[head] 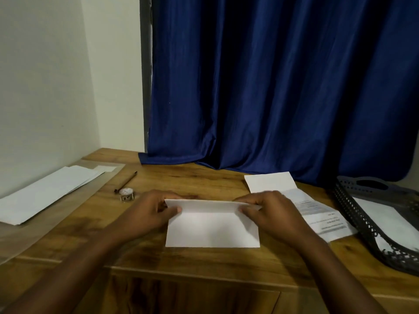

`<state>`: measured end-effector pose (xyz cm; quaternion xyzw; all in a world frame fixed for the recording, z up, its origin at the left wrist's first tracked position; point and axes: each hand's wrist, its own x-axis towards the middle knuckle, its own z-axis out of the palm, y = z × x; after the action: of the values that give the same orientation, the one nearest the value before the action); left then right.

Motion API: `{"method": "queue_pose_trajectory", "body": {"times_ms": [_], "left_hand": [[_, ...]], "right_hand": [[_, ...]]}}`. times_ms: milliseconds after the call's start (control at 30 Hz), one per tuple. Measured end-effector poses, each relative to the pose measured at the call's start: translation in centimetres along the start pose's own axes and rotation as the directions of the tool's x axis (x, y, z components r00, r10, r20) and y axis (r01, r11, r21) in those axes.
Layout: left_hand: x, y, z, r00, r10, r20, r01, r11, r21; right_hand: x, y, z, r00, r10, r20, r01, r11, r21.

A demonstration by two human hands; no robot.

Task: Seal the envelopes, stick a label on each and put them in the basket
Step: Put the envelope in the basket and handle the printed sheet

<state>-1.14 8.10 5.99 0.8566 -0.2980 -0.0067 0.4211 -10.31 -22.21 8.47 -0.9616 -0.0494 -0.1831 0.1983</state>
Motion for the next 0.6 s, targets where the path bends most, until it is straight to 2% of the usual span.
{"method": "queue_pose_trajectory", "body": {"times_ms": [167, 367, 600], "left_hand": [[-0.9, -0.8, 1.0, 0.994, 0.083, 0.071, -0.092, 0.987, 0.130], [-2.1, -1.5, 1.4, 0.972, 0.036, 0.232, -0.138, 0.887, 0.440], [-3.0, -0.4, 2.7, 0.970, 0.070, 0.231, -0.178, 0.854, 0.488]], "right_hand": [[-2.4, 1.1, 1.8, 0.986, -0.165, -0.011, 0.164, 0.984, -0.068], [-4.2, 1.9, 3.6, 0.975, -0.167, 0.149, 0.183, 0.978, -0.100], [-5.3, 3.0, 4.6, 0.960, -0.126, 0.251, 0.125, 0.992, 0.018]]}}
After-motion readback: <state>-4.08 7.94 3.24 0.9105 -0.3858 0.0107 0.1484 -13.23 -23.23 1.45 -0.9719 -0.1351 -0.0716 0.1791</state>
